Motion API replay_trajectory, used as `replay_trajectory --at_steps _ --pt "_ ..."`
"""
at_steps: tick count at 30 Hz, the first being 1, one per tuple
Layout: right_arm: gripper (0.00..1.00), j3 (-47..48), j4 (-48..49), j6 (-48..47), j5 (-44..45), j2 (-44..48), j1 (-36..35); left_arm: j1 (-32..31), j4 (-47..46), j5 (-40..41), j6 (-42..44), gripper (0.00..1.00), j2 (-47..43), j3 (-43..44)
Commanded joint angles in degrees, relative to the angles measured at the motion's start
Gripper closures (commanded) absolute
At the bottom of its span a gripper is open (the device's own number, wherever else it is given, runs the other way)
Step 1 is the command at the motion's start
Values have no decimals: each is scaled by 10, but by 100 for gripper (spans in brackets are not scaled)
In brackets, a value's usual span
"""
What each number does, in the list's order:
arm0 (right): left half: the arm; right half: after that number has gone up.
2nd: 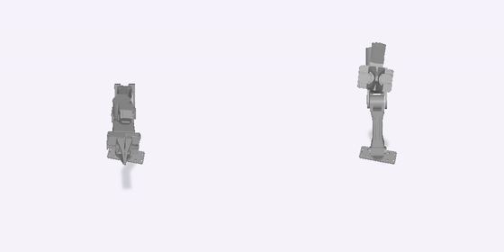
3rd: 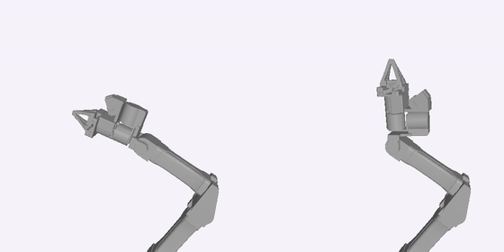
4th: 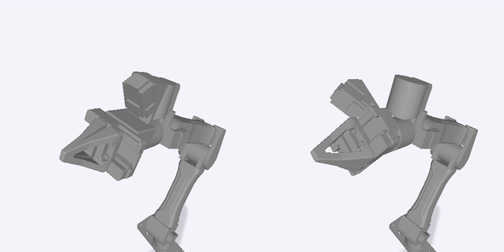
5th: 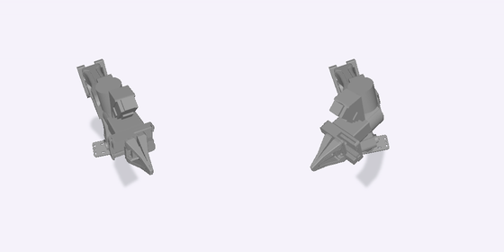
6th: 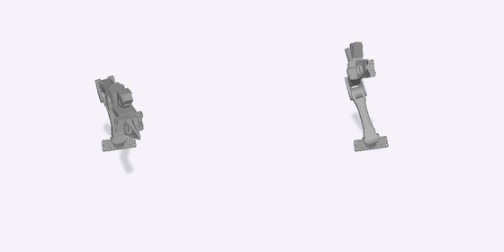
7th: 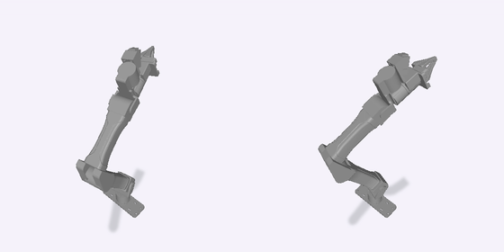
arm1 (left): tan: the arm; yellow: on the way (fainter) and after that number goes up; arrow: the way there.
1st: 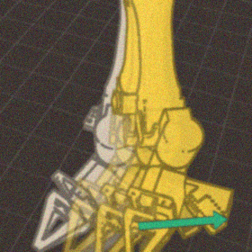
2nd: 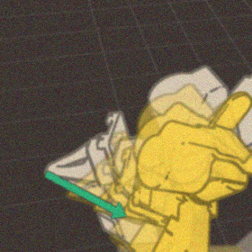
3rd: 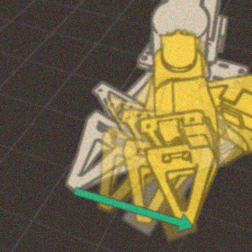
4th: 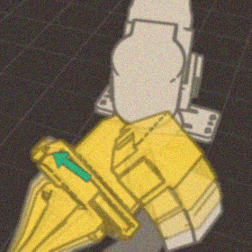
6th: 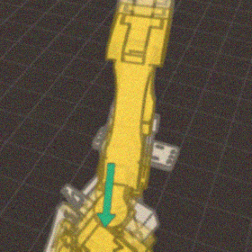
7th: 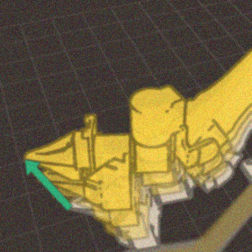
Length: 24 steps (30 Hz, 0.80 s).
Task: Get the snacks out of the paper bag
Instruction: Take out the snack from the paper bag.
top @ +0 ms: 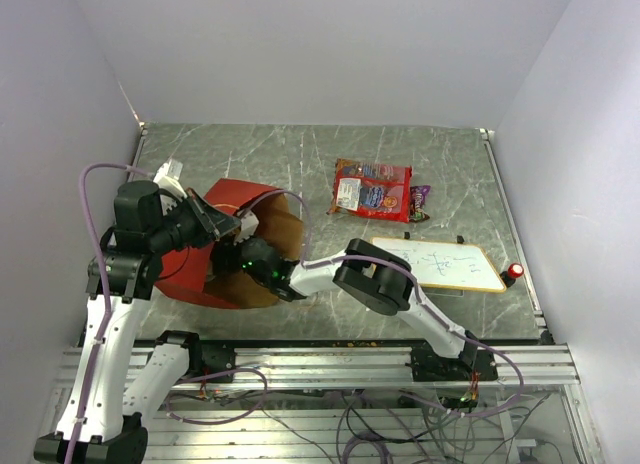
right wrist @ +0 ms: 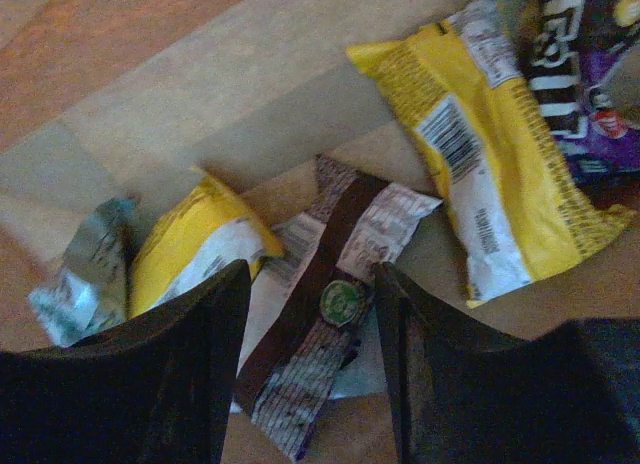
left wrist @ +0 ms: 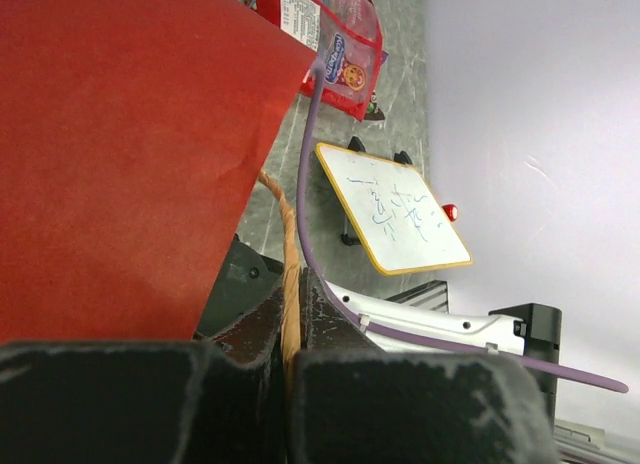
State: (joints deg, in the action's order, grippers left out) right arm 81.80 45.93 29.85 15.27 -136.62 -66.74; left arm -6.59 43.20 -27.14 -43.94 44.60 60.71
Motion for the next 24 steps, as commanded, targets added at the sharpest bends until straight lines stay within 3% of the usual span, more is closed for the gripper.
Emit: replay_trajectory --at_steps 1,8,16,24 --pt "47 47 -63 -47 24 -30 2 -3 16 -5 8 93 -9 4" --pt "55 81 -100 -100 38 -51 2 -3 35 3 16 93 -9 11" --pt "81 83 -101 -135 34 -35 2 -2 66 37 12 93 -32 5" --pt "100 39 -92 -167 49 20 2 -3 80 56 16 93 -50 -8"
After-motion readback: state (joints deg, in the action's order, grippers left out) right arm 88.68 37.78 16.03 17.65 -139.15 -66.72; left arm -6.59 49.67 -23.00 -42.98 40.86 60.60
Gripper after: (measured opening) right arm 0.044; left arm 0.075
